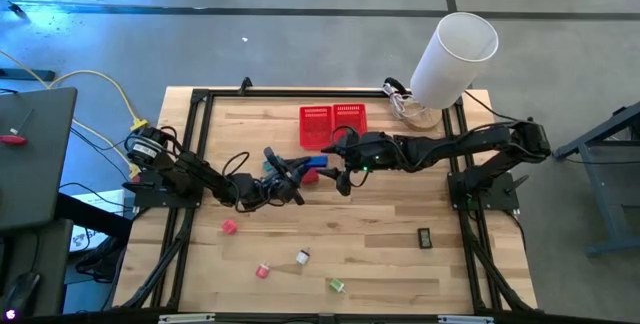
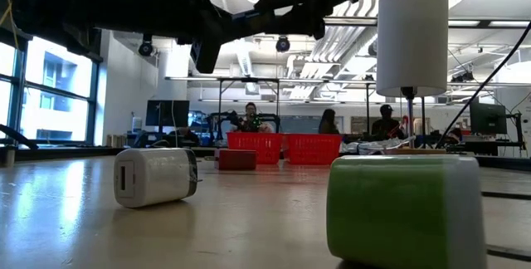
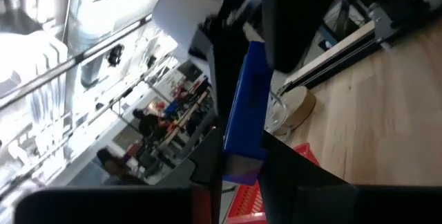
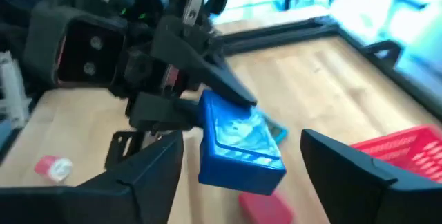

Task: Pick & Place Office items
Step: Put the blue digital clock into the left red bin

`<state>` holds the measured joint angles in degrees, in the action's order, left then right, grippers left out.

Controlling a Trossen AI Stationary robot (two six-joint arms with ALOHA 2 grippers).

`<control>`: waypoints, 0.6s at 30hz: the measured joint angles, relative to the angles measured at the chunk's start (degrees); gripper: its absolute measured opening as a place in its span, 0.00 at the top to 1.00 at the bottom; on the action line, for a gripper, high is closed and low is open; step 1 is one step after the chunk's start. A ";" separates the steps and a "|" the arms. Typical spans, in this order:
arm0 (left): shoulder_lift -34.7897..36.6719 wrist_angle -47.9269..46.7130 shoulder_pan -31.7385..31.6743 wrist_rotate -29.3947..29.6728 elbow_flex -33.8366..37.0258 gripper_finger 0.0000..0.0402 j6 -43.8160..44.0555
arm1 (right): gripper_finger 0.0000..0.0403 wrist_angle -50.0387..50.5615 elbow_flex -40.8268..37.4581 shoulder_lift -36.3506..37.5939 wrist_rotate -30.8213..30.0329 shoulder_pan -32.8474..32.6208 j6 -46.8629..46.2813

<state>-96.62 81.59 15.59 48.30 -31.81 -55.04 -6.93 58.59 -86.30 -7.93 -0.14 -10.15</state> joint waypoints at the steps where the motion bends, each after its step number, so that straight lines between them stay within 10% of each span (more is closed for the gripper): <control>1: 0.00 -0.05 0.00 0.06 0.00 0.86 0.59 | 0.30 0.42 0.00 0.48 -1.69 -0.27 0.70; 18: 2.58 -1.43 -4.33 6.22 0.02 0.86 17.36 | 0.30 12.84 0.00 8.48 -25.86 -6.77 5.62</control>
<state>-94.04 80.16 11.27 54.51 -31.79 -37.69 5.91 58.59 -77.82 -33.80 -6.91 -4.53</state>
